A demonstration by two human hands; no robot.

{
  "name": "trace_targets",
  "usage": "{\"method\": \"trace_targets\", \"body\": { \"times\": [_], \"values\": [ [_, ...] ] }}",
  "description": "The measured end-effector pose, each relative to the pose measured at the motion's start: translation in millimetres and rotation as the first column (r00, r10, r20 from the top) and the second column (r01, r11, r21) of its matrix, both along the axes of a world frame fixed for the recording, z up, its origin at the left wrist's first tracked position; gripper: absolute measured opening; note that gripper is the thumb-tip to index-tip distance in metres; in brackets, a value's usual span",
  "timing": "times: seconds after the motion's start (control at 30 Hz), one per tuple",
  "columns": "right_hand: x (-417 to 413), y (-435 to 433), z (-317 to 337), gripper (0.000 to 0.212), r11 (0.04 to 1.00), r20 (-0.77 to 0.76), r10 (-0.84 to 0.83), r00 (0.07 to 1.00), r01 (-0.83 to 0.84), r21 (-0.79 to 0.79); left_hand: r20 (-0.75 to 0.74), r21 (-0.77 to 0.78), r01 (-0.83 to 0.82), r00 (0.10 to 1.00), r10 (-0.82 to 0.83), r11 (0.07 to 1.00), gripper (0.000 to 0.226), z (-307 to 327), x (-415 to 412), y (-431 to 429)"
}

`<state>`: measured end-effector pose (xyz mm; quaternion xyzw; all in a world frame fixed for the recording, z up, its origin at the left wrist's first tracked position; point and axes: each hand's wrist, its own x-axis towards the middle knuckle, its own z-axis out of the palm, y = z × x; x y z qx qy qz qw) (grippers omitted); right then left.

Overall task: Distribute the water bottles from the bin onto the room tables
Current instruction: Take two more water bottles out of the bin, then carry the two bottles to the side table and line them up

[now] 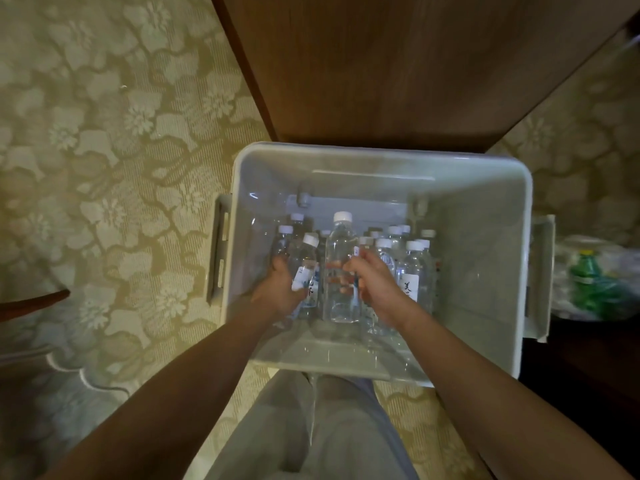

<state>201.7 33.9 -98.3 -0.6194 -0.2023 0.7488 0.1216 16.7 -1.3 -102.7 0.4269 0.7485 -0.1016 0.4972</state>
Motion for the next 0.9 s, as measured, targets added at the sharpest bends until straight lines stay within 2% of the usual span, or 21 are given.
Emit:
{"method": "trace_targets", "body": {
  "times": [0.07,0.17,0.3,0.5,0.73,0.9],
  "values": [
    [-0.5,-1.1,7.4,0.033,0.999,-0.067,-0.032,0.997,0.032,0.0,0.107,0.044,-0.101,0.99,0.096,0.994,0.07,7.6,0.5,-4.8],
    [-2.2,-3.4,18.8,0.035,0.998,-0.096,-0.046,0.994,0.049,0.029,0.208,0.08,-0.246,0.952,0.225,0.966,0.062,22.4,4.0,-9.2],
    [-5.3,-4.8,41.2,0.035,0.995,-0.053,0.002,0.999,0.003,0.099,0.344,0.072,-0.466,0.842,0.417,0.882,0.06,42.5,3.8,-12.8],
    [-17.7,-7.0,88.2,0.035,0.978,-0.039,0.062,0.997,-0.053,0.201,0.446,0.167,-0.617,0.743,0.499,0.769,0.057,86.1,-5.0,-20.1],
    [-47.5,-16.5,146.6,0.023,0.949,-0.111,0.177,0.978,-0.139,0.284,0.62,0.164,-0.808,0.53,0.578,0.566,0.051,145.1,-40.7,-52.8],
    [-88.7,-30.1,184.0,0.039,0.884,-0.126,0.362,0.924,-0.297,0.36,0.732,0.108,-0.907,0.35,0.585,0.408,0.073,181.8,-81.6,-97.3]
  ]
}}
